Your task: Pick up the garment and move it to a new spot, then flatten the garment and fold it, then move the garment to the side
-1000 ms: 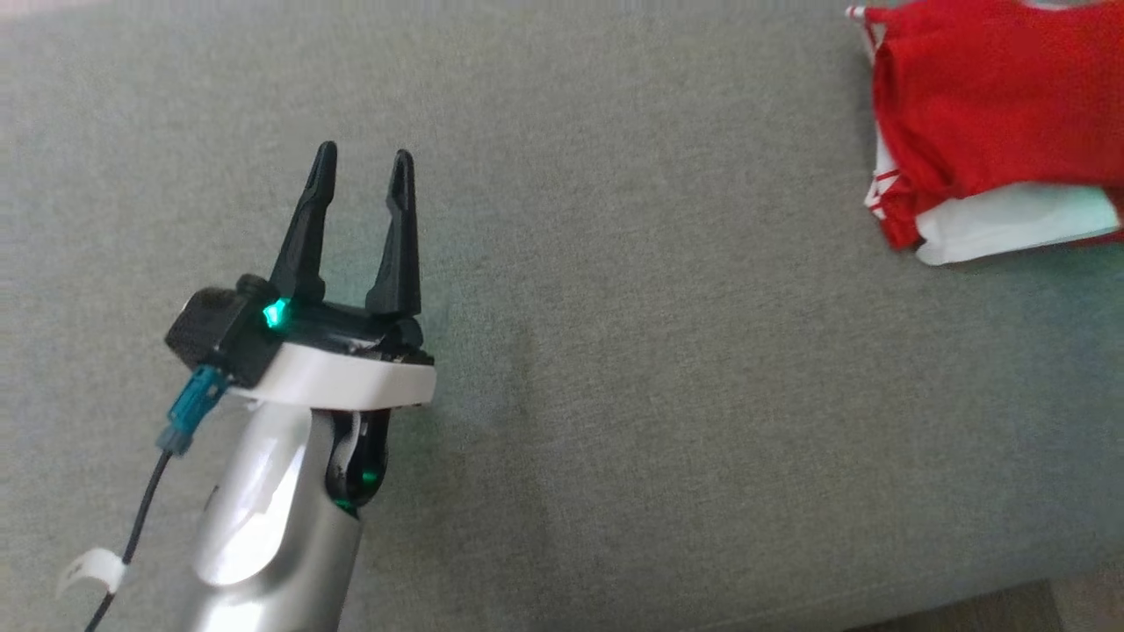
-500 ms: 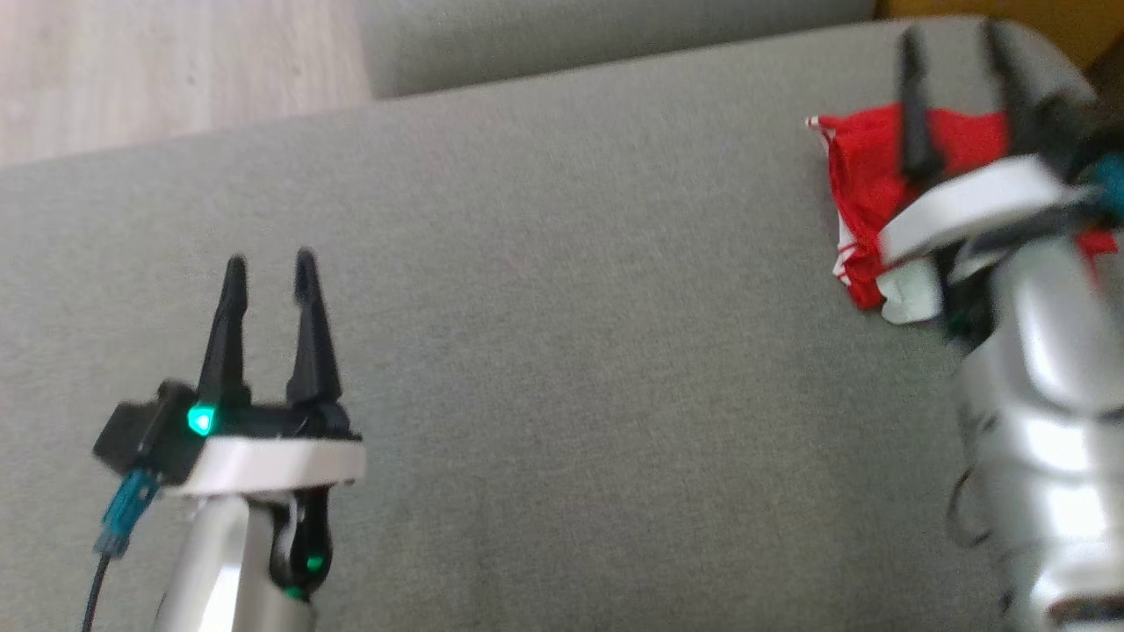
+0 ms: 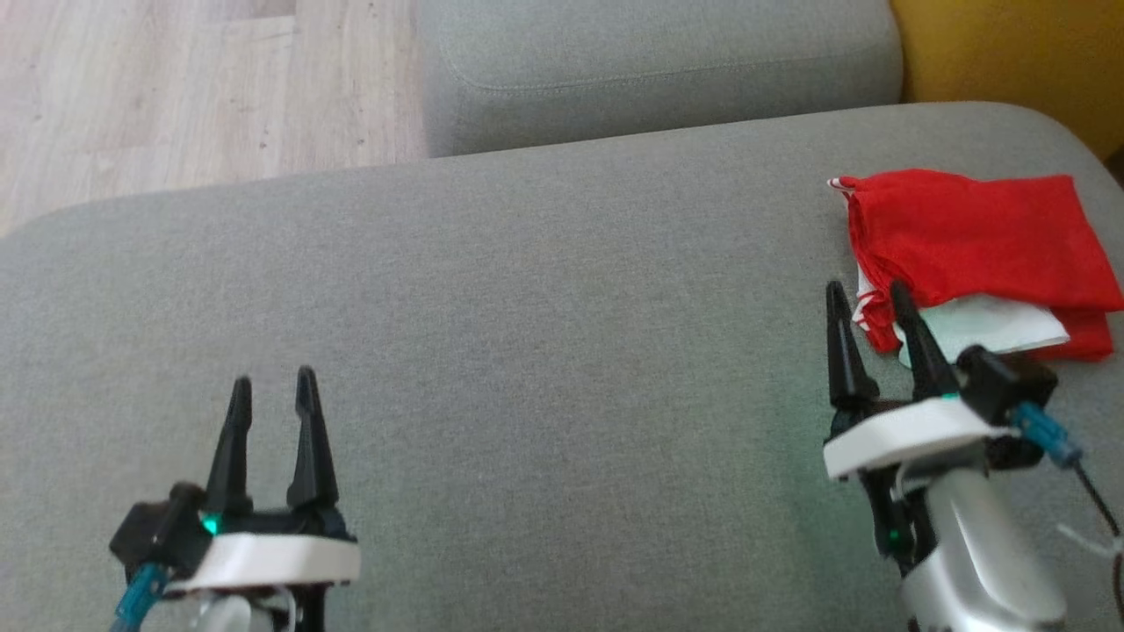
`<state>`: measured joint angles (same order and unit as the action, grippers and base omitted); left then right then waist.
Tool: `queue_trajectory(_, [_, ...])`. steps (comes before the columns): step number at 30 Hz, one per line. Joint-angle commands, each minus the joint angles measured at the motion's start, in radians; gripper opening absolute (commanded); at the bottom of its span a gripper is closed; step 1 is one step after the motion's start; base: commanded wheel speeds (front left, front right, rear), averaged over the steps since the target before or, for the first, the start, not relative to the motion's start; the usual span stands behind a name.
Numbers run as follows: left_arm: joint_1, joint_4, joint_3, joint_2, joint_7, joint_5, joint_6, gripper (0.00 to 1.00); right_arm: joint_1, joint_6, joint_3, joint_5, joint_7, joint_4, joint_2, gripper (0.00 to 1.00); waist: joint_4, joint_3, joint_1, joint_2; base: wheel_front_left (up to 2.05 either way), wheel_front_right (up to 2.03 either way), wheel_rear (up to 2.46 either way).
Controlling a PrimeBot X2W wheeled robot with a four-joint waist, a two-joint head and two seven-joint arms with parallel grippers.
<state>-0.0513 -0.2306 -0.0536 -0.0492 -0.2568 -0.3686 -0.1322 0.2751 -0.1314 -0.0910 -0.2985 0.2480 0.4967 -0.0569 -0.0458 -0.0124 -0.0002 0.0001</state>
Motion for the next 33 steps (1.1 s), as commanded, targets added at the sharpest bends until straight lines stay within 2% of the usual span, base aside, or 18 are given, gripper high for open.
queue_trajectory(1, [-0.019, 0.018, 0.044, -0.002, -0.005, 0.005, 0.002, 1.00, 0.016, 0.001, -0.025, -0.009, 0.013, -0.049, 0.006, 1.00, 0.002, 0.002, 0.0002, -0.0001, 0.00, 0.00, 0.00])
queue_trajectory(8, [-0.006, 0.011, 0.041, -0.001, -0.005, 0.008, 0.002, 1.00, -0.047, 0.001, -0.029, 0.015, 0.014, -0.089, 0.006, 1.00, 0.006, 0.006, 0.0002, -0.0001, 0.00, 0.00, 0.00])
queue_trajectory(25, [-0.008, 0.012, 0.082, -0.001, -0.005, -0.036, 0.002, 1.00, -0.042, 0.001, -0.045, 0.014, 0.014, -0.094, 0.007, 1.00, -0.004, 0.005, 0.0002, -0.0001, 0.00, 0.00, 0.00])
queue_trajectory(26, [0.022, -0.018, 0.051, 0.002, 0.000, -0.036, 0.000, 0.00, -0.078, 0.000, -0.021, 0.009, 0.000, -0.064, 0.002, 0.00, -0.004, 0.004, 0.0002, -0.0001, 0.00, 0.00, 0.00])
queue_trajectory(33, [0.034, -0.066, 0.053, 0.003, 0.009, -0.062, 0.000, 0.00, -0.104, 0.000, -0.019, -0.019, -0.009, -0.026, 0.002, 0.00, -0.003, 0.004, 0.0002, -0.0001, 0.00, 0.00, 0.00])
